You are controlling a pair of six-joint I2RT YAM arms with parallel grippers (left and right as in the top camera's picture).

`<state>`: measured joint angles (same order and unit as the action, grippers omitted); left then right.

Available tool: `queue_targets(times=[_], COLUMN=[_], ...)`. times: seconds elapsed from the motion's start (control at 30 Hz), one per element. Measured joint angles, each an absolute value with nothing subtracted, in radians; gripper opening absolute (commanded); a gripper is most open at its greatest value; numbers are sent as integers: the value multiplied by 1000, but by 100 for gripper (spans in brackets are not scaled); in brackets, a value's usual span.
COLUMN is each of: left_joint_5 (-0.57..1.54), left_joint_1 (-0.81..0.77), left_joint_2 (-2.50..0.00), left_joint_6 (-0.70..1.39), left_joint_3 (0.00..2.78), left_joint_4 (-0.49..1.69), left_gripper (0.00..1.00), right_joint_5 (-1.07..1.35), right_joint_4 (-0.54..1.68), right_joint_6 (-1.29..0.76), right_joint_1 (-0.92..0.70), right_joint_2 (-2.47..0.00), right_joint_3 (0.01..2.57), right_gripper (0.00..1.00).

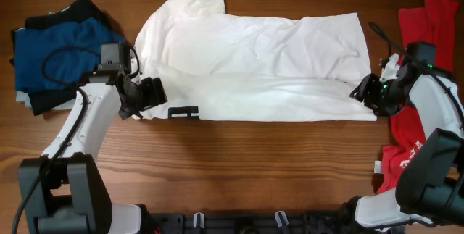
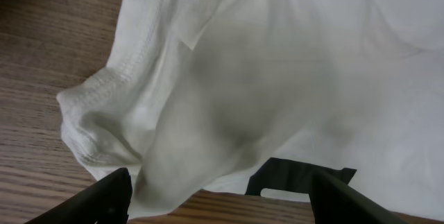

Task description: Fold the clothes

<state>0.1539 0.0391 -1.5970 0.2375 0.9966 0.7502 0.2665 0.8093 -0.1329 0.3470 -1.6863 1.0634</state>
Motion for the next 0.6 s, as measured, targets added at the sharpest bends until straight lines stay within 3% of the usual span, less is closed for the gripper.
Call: queue_targets(times=[0.43,0.6], left_joint_5=[89,78], left_joint_1=[39,39], left_joint_2=[-1598,-1598], left_joint_6=[237,237], left_joint_3=[937,936], left_joint_4=[701,745], left_gripper=[82,80], right_joint_5=[265,246], right_joint_4=[801,807], right_joint_6=[-133,-134], right_joint_1=[347,347], right_joint_2=[-1686,-1686], right_joint_3=[1021,1021], right_gripper=[45,37])
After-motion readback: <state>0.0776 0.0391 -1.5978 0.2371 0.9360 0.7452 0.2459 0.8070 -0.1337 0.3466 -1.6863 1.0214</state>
